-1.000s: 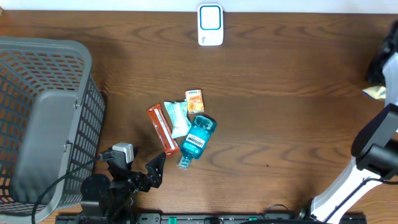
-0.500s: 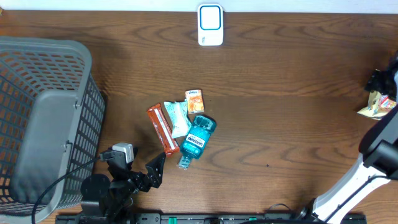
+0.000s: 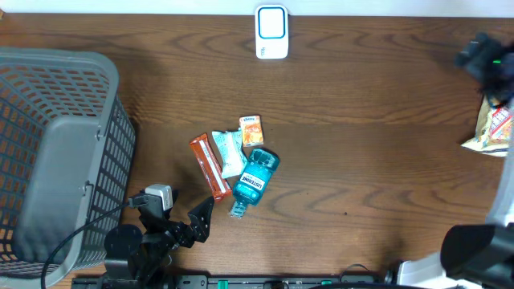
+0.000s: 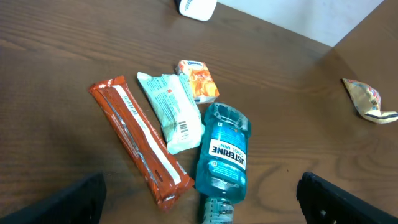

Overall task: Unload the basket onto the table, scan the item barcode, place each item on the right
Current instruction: 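Move the yellow bag away and drop it at the right table edge, then reach the right gripper to the teal mouthwash bottle on the pile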

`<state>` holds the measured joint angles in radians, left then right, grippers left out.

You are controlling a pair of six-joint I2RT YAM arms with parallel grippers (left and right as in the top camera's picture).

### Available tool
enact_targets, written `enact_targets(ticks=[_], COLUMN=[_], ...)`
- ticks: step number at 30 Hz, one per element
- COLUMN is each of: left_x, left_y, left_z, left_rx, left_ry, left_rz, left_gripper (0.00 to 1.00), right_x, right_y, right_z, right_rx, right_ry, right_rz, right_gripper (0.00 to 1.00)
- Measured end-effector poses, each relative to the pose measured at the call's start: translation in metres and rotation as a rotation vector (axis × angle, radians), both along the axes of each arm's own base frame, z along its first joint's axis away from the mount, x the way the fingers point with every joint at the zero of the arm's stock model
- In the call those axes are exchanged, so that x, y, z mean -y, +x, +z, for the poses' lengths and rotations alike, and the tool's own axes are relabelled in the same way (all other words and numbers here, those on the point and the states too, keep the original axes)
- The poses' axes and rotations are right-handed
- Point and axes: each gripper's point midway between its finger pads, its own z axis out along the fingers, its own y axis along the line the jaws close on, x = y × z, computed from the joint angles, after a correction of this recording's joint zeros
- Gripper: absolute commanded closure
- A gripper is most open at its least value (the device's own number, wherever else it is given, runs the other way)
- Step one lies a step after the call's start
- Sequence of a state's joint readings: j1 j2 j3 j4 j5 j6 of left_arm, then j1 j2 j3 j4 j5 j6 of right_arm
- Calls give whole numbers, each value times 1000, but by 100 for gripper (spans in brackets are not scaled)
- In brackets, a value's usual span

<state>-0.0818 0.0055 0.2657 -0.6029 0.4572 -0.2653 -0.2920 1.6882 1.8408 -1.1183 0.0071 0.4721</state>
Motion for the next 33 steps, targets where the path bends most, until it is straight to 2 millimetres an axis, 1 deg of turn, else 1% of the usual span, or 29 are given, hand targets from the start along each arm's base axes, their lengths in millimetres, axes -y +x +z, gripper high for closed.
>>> enact_targets(ticks=[2,6,7,8,10,13,16,19,21,23,24,28,31,33], left_x=[0,0,0,0,0,0,0,0,0,0,0,0,0,0], left_y=[0,0,0,0,0,0,0,0,0,0,0,0,0,0], left_z=[0,0,0,0,0,0,0,0,0,0,0,0,0,0], left_rx=[0,0,1,0,1,1,1,1,1,1,1,0,0,1], left_ry=[0,0,0,0,0,0,0,0,0,0,0,0,0,0], left_rz=[0,0,0,0,0,0,0,0,0,0,0,0,0,0], left_gripper=[2,2,2,2,2,2,2,2,2,2,2,2,2,2], right_x=[-39,-107,-126,-140,-172,-223,-269,-307,-325,-345,-355,-385,-403,-413], right_y=[-6,-16,-18,-21,-28,-44,-65,-88,-97,-104,-107,-117,-122,-124], right_z=[-7,-20,-22,-24,-29,-45,-71,-100,-116,-132,-140,-171,-188,-196], right_rx=[-42,-127,-147,-163,-201,-274,-364,-461,-495,-517,-526,-555,-557,-546], right_ry=[113,284,314,332,349,353,312,233,184,136,116,60,37,24], right_rz=[26,112,148,176,250,361,437,479,499,527,539,579,604,622], right_gripper=[1,1,2,5,11,11,10,16,19,27,28,29,29,30])
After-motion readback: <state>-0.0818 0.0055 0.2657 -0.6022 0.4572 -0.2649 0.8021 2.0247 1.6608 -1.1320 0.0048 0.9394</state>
